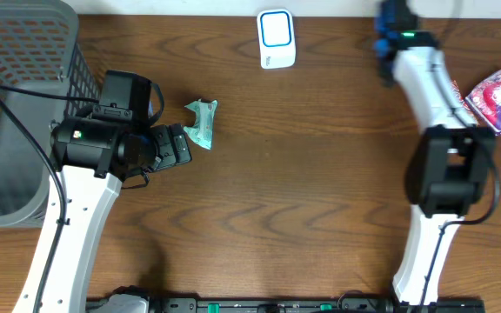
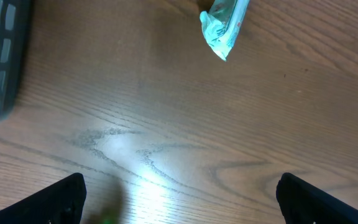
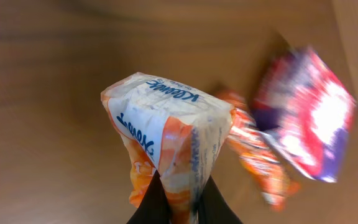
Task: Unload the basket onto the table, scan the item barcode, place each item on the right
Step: 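Carry the tissue pack right and drop it by the other items, then reach the right gripper to the mint-green wipe pack and grasp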
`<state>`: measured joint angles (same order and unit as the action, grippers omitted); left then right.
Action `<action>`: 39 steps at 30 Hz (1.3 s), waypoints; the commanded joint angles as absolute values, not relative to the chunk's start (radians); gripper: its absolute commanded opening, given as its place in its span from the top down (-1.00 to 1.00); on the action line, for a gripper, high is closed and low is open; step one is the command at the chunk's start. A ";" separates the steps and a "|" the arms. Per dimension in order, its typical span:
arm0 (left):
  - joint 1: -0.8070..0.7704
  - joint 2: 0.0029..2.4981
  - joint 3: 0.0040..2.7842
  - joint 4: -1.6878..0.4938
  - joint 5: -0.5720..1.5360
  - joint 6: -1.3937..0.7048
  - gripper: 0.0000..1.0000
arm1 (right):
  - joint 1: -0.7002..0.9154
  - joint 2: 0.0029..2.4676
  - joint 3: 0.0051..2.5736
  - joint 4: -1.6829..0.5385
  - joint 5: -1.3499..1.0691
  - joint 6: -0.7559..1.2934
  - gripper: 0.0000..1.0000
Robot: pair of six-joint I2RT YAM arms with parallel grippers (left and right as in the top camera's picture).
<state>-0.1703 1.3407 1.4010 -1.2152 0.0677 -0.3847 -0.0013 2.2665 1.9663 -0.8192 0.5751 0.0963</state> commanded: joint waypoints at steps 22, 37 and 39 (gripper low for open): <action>-0.167 1.345 1.402 -1.218 0.051 -0.376 -0.96 | -0.193 1.917 1.863 -0.883 -0.060 0.149 -0.99; -0.167 1.345 1.402 -1.218 0.051 -0.376 -0.96 | 0.202 1.982 1.854 -0.816 -0.561 0.262 -0.51; -0.167 1.345 1.402 -1.218 0.051 -0.375 -0.96 | 0.276 2.030 1.854 -0.762 -0.549 0.298 -0.47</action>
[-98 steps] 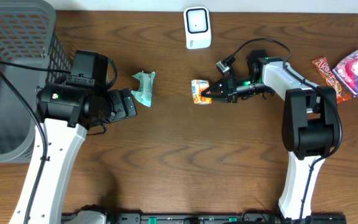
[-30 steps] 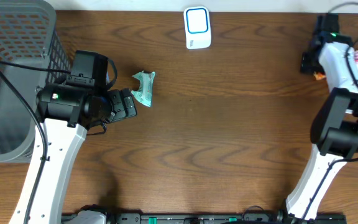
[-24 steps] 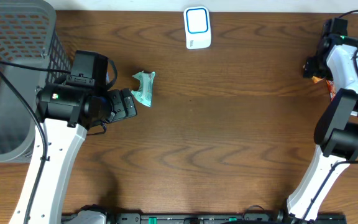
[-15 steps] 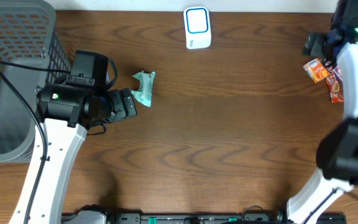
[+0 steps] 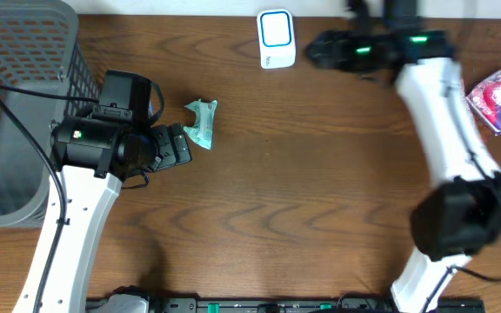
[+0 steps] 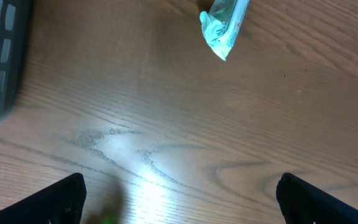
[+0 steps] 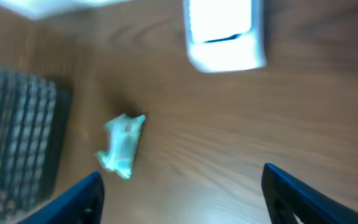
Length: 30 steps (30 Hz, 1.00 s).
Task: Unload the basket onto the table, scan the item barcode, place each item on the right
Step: 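Reach the right gripper to the mint-green wipe pack and grasp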
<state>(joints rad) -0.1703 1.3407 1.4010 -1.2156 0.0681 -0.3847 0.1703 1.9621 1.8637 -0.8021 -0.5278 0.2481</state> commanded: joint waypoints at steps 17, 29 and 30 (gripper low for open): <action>-0.167 1.345 1.402 -1.219 0.051 -0.376 -0.95 | 0.688 2.287 1.854 -0.513 -0.066 0.520 -0.29; -0.167 1.345 1.402 -1.218 0.051 -0.375 -0.95 | 0.822 2.347 1.854 -0.514 0.187 0.539 -0.29; -0.167 1.345 1.402 -1.218 0.051 -0.375 -0.96 | 0.827 2.358 1.854 -0.516 0.199 0.539 -0.26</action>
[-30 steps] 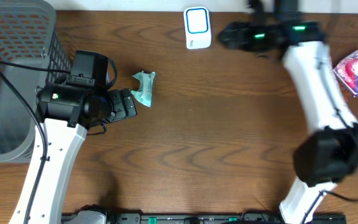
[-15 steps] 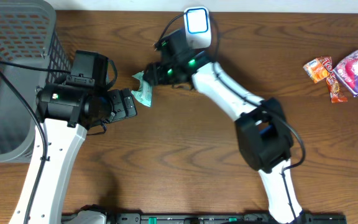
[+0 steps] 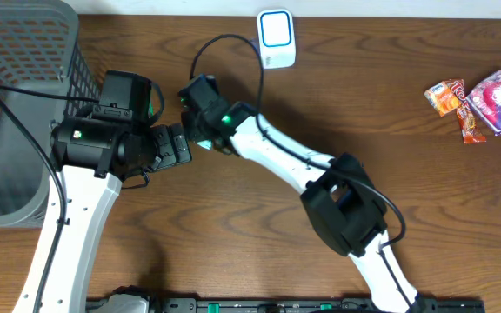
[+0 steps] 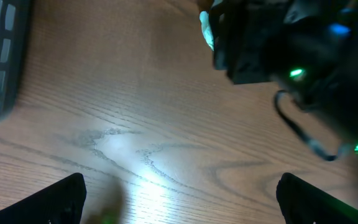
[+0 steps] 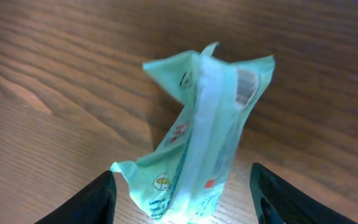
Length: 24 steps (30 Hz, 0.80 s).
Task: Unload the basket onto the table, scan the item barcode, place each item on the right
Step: 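Reach the right gripper to the mint-green wipe pack and grasp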
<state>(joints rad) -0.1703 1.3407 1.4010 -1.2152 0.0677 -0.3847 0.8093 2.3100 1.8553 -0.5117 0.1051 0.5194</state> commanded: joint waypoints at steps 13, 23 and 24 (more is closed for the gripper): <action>-0.167 1.345 1.402 -1.219 0.051 -0.376 -0.96 | 0.815 2.366 1.854 -0.572 0.207 0.538 0.97; -0.167 1.345 1.402 -1.218 0.051 -0.375 -0.95 | 0.758 2.270 1.862 -0.719 -0.035 0.538 0.98; -0.167 1.345 1.402 -1.218 0.051 -0.375 -0.96 | 0.748 2.254 1.862 -0.732 -0.072 0.538 0.98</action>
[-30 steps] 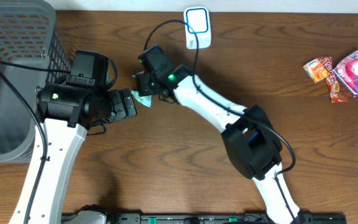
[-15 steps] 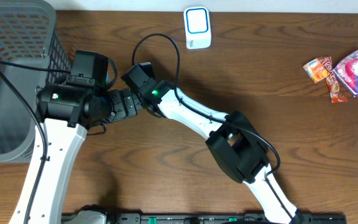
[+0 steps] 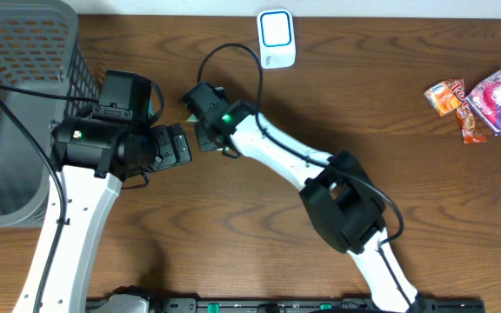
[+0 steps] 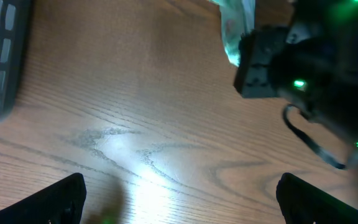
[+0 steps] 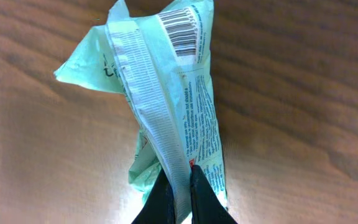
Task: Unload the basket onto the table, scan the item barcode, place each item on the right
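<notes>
A pale green packet point(image 5: 166, 106) lies on the wooden table, its barcode point(image 5: 182, 28) showing at the far end. My right gripper point(image 5: 180, 186) is shut on the packet's raised back seam. In the overhead view the right gripper point(image 3: 200, 122) covers nearly all of the packet. The left wrist view shows the green packet point(image 4: 236, 25) at the top, with the right arm's dark wrist beside it. My left gripper point(image 4: 179, 205) stands open and holds nothing, just left of the packet. The white and blue scanner point(image 3: 277, 39) sits at the table's far edge.
A grey mesh basket point(image 3: 16, 104) fills the far left. An orange packet point(image 3: 446, 96) and a pink and red packet point(image 3: 497, 100) lie at the far right. The right arm stretches across the table's middle.
My right gripper was open over the green packet and is now shut on its seam. The packet has turned and shifted a little, and its barcode now shows. The left arm has not moved.
My right gripper was first shut on an orange and white packet at the far right. Then it was open near the scanner, and the orange packet later lay beside the pink one. It then stood open over the green packet, and now it grips that packet.
</notes>
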`<state>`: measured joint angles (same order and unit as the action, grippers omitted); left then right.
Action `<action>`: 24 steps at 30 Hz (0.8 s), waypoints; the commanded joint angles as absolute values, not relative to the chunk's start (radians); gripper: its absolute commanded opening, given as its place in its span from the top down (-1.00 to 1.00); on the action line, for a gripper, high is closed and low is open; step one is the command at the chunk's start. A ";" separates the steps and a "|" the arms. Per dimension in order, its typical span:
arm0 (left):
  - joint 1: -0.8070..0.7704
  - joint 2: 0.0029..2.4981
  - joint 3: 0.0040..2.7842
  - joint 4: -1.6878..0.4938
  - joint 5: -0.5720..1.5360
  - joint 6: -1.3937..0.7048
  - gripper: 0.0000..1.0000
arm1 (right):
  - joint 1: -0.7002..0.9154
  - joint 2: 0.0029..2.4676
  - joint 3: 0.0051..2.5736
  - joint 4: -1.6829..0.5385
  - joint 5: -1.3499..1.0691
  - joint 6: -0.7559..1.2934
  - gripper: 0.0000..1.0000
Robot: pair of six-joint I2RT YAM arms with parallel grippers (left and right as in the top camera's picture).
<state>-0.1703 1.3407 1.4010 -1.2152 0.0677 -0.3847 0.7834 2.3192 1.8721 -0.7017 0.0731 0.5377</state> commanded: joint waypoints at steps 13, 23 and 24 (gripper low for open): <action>-0.167 1.345 1.402 -1.219 0.051 -0.375 -0.96 | 0.564 2.213 1.784 -1.073 -0.384 0.311 0.97; -0.167 1.345 1.402 -1.218 0.051 -0.375 -0.96 | 0.550 2.212 1.801 -1.044 -0.568 0.186 0.15; -0.167 1.345 1.402 -1.218 0.051 -0.375 -0.95 | 0.554 2.212 1.819 -1.043 -0.567 0.186 0.14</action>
